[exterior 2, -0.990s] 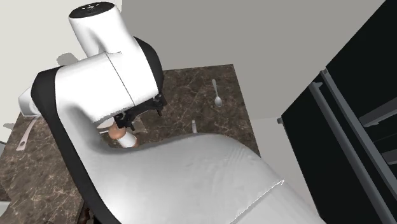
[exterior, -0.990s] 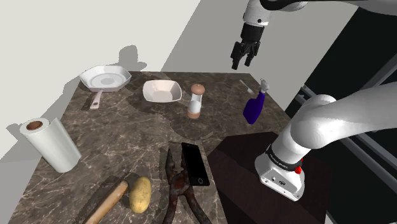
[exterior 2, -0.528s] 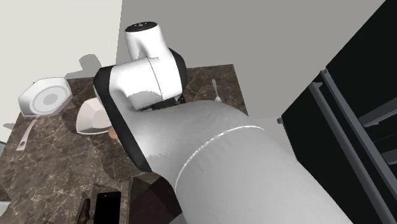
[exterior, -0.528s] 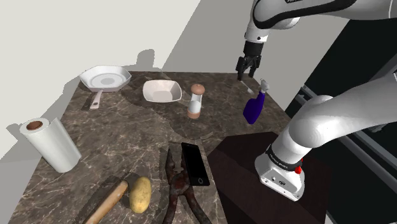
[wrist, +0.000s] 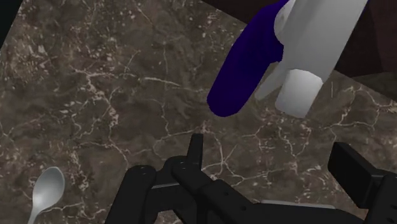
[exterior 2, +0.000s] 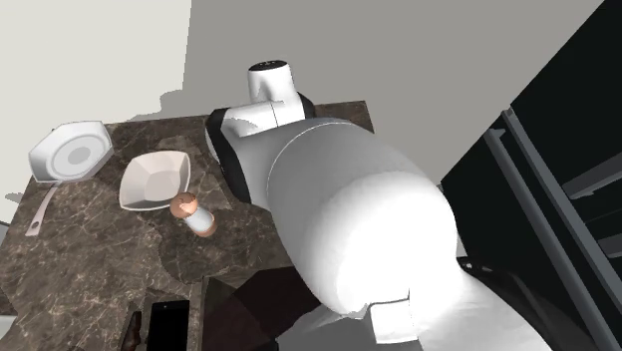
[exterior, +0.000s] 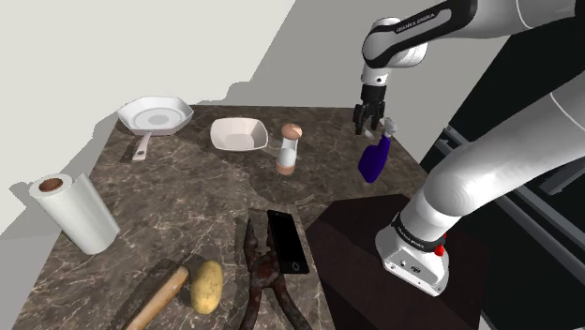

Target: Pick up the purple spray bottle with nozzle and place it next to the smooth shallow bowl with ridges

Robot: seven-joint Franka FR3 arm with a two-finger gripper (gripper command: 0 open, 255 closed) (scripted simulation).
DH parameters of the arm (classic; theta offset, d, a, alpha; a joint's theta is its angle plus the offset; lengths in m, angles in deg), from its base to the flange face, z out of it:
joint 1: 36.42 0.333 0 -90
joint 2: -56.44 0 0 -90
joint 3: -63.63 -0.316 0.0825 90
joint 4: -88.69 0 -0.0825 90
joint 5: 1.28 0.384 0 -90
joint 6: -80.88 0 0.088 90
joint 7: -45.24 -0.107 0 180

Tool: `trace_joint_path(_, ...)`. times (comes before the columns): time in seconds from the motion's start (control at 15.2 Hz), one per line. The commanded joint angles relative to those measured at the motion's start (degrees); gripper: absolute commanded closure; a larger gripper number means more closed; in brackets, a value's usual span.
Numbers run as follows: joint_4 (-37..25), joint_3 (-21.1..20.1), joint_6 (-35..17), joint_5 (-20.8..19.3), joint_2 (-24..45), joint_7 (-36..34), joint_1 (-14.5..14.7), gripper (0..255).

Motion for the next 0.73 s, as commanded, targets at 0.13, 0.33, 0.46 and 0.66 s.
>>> trace_joint_path(0.13, 0.03, 2.49, -2.54, -0.52, 4.79, 3.02, -1.13, 0)
trace_joint_path(0.33, 1.93, 2.73, -5.08, -0.57, 5.47, 3.12, -1.21, 0)
trace_joint_path(0.46, 3.14, 2.89, -6.8, -0.58, 6.01, 3.21, -1.24, 0)
trace_joint_path(0.66, 4.06, 3.03, -8.18, -0.57, 6.48, 3.29, -1.27, 0)
